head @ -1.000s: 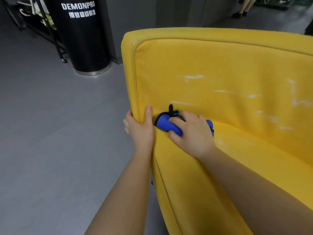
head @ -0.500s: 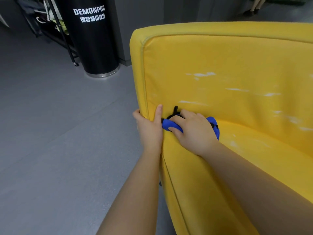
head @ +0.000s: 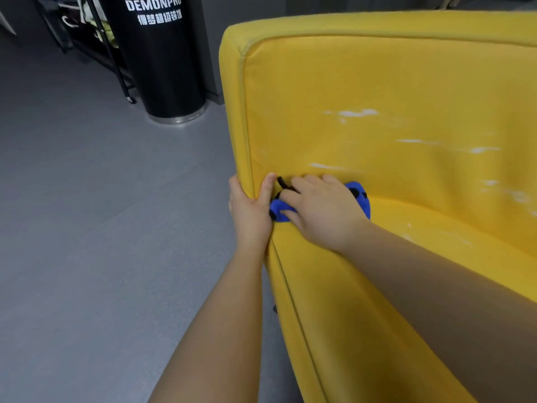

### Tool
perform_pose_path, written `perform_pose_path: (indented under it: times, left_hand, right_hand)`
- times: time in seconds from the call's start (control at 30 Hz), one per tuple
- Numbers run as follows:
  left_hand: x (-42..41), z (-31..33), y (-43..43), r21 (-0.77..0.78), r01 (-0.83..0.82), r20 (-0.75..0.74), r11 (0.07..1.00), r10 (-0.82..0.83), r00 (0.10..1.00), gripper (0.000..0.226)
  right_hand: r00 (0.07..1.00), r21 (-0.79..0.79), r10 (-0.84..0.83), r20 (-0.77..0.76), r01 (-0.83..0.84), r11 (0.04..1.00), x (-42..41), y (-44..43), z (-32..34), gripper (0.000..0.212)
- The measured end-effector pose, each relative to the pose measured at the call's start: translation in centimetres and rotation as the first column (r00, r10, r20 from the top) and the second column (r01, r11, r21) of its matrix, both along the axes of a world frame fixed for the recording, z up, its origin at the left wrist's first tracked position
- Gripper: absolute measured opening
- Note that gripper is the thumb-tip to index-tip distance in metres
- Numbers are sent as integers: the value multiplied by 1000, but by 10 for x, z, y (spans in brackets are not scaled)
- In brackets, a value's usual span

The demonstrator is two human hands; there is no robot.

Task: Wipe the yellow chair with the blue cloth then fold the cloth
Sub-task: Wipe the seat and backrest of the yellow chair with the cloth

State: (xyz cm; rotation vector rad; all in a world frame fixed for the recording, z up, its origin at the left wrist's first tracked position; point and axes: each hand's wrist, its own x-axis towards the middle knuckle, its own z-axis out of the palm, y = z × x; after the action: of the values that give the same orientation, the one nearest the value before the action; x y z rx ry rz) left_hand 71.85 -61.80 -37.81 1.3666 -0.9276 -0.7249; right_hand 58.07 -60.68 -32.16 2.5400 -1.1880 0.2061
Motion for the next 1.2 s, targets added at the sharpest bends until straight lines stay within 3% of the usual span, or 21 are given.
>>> perform_pose_path:
  times: [0.13, 0.37, 0.57, 0.67, 0.77, 0.87, 1.0, 1.1, 1.2]
  left_hand:
    - [0, -2, -1, 21, 25, -5, 999, -25, 1000, 38]
    - [-8, 2, 7, 62, 12, 11, 998, -13, 1000, 52]
    - [-4, 0, 7, 34, 6, 28, 999, -7, 1000, 52]
    - [-4, 1, 7, 39, 29, 28, 999, -31, 999, 46]
    - [-4, -2, 11, 48, 25, 32, 999, -27, 999, 49]
    - [-6, -2, 14, 43, 26, 12, 999, -26, 1000, 51]
    - [-9, -2, 16, 34, -1, 8, 999, 0, 1000, 49]
    - [-9, -6, 15, 25, -11, 13, 1000, 11, 1000, 44]
    - [-8, -6, 10, 20, -22, 20, 1000, 22, 1000, 29]
  right_hand:
    - [999, 128, -39, 30, 35, 991, 0, 3, 1, 22]
    - [983, 252, 181, -36, -166, 953, -50, 121, 6, 30]
    - [999, -48, -24, -36, 22, 999, -4, 9, 4, 22]
    - [998, 7, -56, 5, 55, 998, 3, 5, 4, 21]
    - [994, 146, 26, 103, -41, 988, -14, 56, 5, 20]
    - [988, 262, 148, 50, -156, 952, -46, 118, 5, 26]
    - [979, 151, 203, -24, -197, 969, -50, 110, 1, 27]
    - [999, -77, 39, -4, -39, 996, -21, 41, -3, 24]
    - [999, -84, -53, 12, 54, 995, -5, 0, -4, 23]
